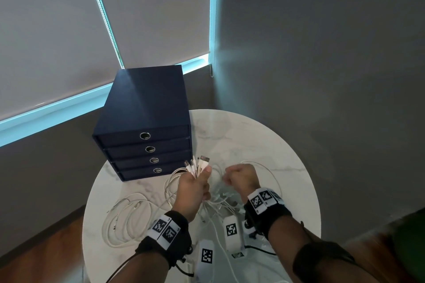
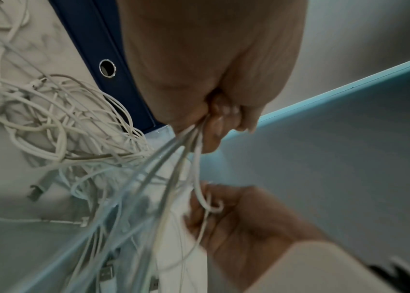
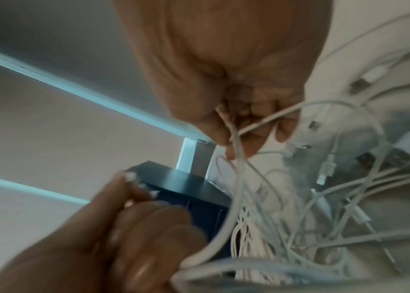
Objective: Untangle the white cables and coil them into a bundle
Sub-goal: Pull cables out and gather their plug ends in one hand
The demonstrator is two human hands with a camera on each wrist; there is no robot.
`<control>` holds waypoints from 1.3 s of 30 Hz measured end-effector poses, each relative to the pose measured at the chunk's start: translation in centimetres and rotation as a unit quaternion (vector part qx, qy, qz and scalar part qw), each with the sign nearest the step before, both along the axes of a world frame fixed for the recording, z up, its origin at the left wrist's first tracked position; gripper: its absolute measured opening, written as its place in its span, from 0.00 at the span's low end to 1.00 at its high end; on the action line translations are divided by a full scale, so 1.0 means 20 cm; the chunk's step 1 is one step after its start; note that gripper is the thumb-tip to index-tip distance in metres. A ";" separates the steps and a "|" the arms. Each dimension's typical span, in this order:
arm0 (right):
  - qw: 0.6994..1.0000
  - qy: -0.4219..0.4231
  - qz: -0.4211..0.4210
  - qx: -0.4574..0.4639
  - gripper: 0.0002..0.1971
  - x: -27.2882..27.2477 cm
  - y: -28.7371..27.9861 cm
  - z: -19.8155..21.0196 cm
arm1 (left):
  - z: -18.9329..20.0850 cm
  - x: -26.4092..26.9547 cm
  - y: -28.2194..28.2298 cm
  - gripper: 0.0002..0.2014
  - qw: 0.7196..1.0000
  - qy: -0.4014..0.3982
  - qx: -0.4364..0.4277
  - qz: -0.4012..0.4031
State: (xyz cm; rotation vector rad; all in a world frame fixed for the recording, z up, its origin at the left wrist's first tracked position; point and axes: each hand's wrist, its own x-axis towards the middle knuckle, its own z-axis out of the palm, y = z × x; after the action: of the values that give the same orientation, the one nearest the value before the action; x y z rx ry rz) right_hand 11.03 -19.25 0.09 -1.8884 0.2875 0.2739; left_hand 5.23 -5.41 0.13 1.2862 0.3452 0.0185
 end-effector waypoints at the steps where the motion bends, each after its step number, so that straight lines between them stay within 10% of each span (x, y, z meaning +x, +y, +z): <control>1: 0.998 -0.052 -0.019 0.021 0.11 0.00 0.02 0.03 | 0.00 0.00 0.00 0.18 1.000 0.012 0.010 0.002; 14: 0.914 -0.381 0.123 -0.066 0.06 -0.22 0.12 0.07 | 0.06 0.07 0.03 0.13 0.987 0.074 -0.106 0.094; 20: 0.972 -0.176 0.125 0.096 0.04 -0.20 0.06 0.07 | 0.10 0.08 0.07 0.11 0.995 0.024 -0.064 0.073; 26: 0.976 -0.007 0.037 0.215 0.25 0.00 0.12 0.31 | 0.21 0.05 0.02 0.09 0.993 -0.102 -0.002 -0.052; 34: 0.907 -0.003 0.078 0.414 0.07 0.14 0.14 0.55 | 0.18 0.02 0.08 0.16 0.996 -0.060 -0.036 -0.057; 39: 0.925 -0.085 0.108 0.353 0.05 0.08 0.14 0.41 | 0.12 0.06 0.15 0.11 0.986 -0.015 -0.141 0.084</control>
State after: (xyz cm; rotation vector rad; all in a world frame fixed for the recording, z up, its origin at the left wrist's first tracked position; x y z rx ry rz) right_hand 12.65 -16.41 8.37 -1.2110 -0.1350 0.3092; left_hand 6.47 -2.43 2.53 0.9726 0.4147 0.1267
